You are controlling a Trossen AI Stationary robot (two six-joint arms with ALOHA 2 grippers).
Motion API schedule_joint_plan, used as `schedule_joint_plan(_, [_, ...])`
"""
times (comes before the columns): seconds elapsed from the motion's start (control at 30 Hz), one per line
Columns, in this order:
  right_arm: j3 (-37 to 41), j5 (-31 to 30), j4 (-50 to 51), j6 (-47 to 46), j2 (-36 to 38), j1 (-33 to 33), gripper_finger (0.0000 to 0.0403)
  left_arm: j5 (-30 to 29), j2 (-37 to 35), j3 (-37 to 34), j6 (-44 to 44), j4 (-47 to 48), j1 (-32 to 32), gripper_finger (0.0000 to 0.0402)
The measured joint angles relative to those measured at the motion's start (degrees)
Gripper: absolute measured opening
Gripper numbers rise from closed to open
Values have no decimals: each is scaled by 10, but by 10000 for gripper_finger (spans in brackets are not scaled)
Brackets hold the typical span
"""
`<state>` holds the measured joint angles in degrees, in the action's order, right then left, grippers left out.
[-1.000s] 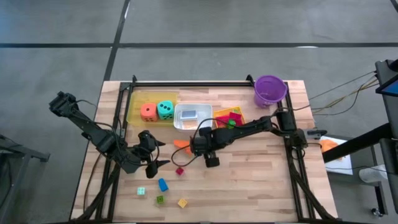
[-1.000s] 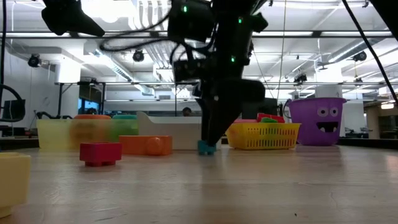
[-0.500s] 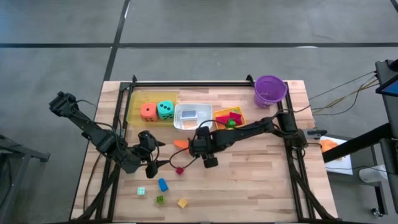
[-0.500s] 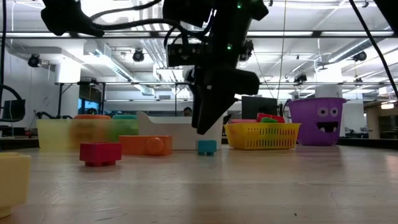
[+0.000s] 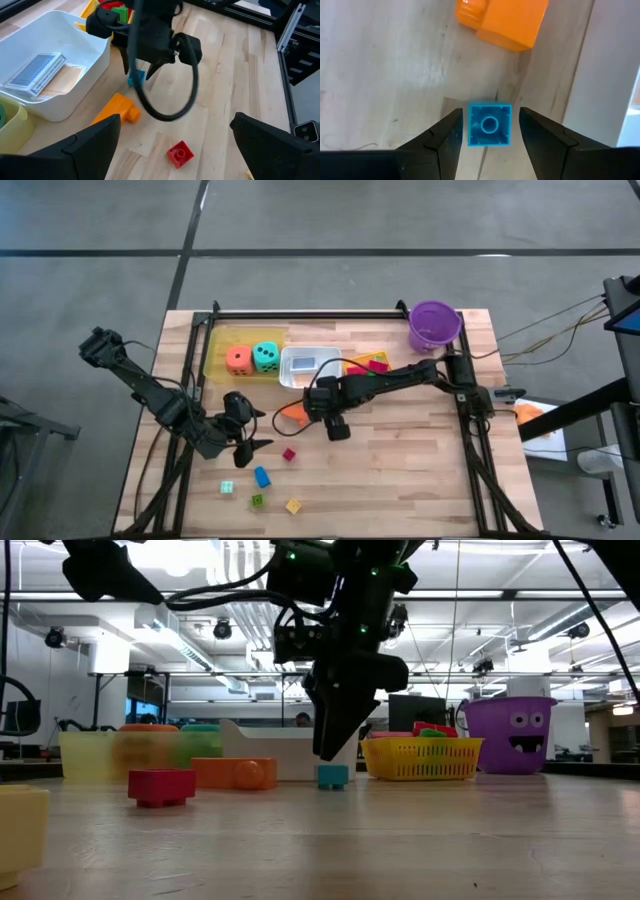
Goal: Pick & Place Toys
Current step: Put the blue game piece into the yellow bin
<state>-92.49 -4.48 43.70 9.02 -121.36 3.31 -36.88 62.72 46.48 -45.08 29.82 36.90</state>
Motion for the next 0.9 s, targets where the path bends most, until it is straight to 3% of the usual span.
schedule_joint_plan(0.37, [29, 28, -18, 0, 0, -15, 192, 0, 0, 0, 0, -2, 0, 379])
schedule_joint_plan(0.7, [77, -16, -77, 11, 2, -16, 191, -16, 0, 0, 2, -21, -3, 379])
schedule_joint_plan(0.9, [84, -13, -87, 17, 3, -14, 131, -24, 9, 0, -1, -23, -29, 379])
